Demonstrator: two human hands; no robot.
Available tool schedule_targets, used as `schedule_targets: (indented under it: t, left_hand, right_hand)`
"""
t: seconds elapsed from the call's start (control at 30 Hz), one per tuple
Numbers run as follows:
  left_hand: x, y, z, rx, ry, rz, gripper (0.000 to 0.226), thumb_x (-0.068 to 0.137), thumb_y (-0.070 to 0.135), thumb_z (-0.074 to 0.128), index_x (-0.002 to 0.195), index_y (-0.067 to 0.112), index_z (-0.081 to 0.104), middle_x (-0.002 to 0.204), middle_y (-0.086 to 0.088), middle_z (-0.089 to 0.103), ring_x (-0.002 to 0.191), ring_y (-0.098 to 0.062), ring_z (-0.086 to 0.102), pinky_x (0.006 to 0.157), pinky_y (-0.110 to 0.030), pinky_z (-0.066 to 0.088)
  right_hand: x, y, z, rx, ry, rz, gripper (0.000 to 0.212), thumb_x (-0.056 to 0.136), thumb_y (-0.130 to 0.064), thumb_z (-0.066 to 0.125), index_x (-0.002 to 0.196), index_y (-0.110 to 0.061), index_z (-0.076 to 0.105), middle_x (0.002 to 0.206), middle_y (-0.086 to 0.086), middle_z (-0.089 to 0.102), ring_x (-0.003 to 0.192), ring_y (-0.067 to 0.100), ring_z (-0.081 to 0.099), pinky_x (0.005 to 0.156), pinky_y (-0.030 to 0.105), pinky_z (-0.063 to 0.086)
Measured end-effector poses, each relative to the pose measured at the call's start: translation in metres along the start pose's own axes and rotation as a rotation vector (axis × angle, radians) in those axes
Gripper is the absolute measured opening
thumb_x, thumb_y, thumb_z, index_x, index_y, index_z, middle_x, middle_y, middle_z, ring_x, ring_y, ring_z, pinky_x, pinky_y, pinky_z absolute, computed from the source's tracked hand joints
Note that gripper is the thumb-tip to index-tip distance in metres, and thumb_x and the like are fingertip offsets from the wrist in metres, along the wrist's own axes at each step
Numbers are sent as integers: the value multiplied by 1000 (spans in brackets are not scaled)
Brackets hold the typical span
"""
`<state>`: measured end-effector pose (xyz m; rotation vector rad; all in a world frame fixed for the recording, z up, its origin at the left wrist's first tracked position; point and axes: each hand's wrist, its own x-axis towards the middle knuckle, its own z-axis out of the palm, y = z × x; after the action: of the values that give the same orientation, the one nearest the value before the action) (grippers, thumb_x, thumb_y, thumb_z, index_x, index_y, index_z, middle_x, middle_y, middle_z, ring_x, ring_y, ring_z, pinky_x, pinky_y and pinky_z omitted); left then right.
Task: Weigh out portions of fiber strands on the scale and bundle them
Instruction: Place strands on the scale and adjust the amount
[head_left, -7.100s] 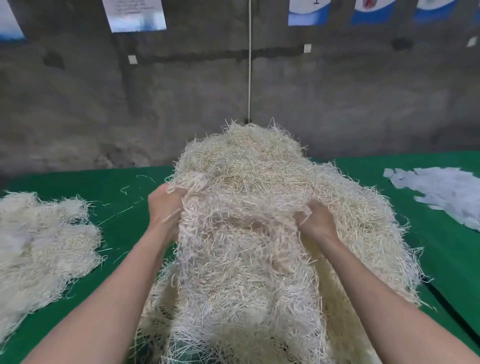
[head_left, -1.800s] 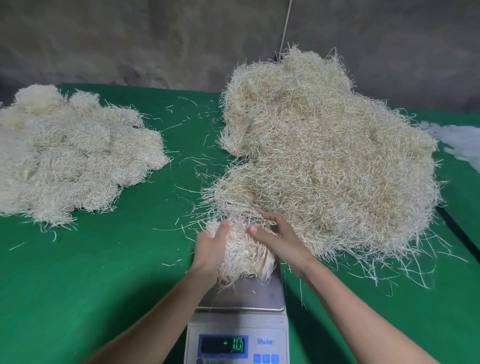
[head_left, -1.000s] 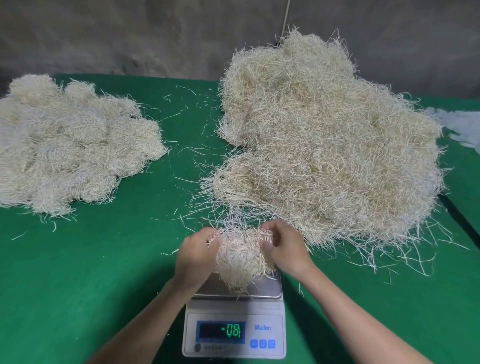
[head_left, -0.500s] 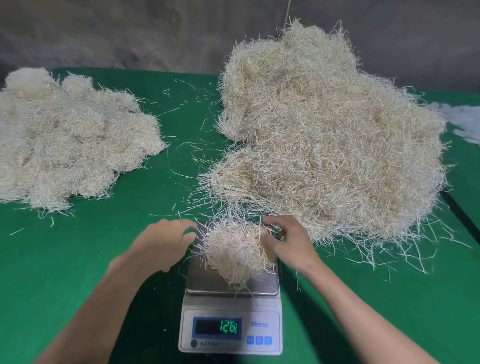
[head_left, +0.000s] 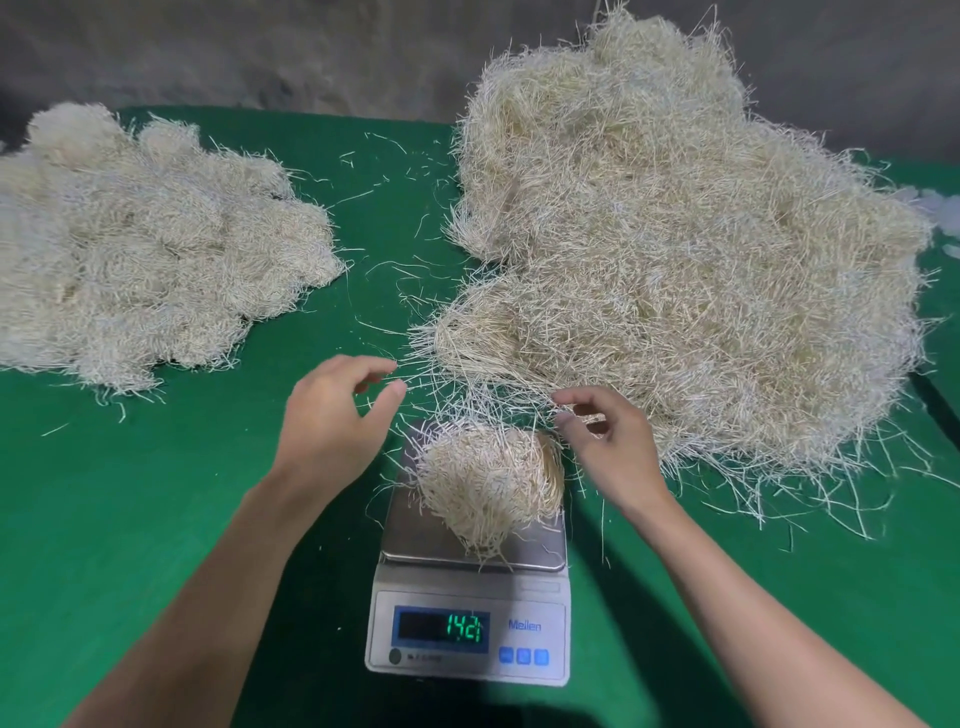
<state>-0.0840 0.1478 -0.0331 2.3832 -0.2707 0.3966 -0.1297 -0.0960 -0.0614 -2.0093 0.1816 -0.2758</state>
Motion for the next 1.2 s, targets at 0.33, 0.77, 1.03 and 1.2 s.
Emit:
schedule_targets:
  t: [0.33, 0.77, 1.03, 1.2]
  left_hand:
    - [-3, 3, 6, -38, -94, -24, 14, 87, 22, 63, 97, 17, 71, 81, 9, 64, 78, -2, 56, 68, -23, 45]
    - [-4, 6, 7, -45, -143, -70, 16, 88, 23, 61, 99, 16, 71, 78, 10, 64, 73, -5, 58, 65, -15, 42]
    - [-5, 6, 9, -45, -155, -59, 15, 88, 23, 61, 97, 16, 71, 73, 9, 64, 68, -6, 58, 60, -12, 41]
    - [-5, -3, 16, -39, -159, -75, 16, 89, 21, 60, 99, 14, 71, 71, 6, 65, 65, -6, 57, 58, -9, 38]
  right_hand:
    - [-2, 2, 0, -2, -35, 35, 18, 87, -7, 62, 93, -23, 66, 99, -3, 65, 91, 14, 58, 82, 26, 45]
    - [-3, 1, 2, 1, -46, 67, 16, 87, -8, 62, 96, -20, 67, 92, -7, 63, 71, 1, 50, 66, 13, 35]
    - [-3, -1, 1, -4, -42, 77, 17, 87, -7, 62, 96, -20, 67, 98, -3, 65, 91, 15, 58, 84, 28, 46]
    - [-3, 1, 1, -66, -103, 75, 30, 86, -17, 65, 115, -23, 59, 118, -1, 59, 109, 15, 53, 99, 38, 43]
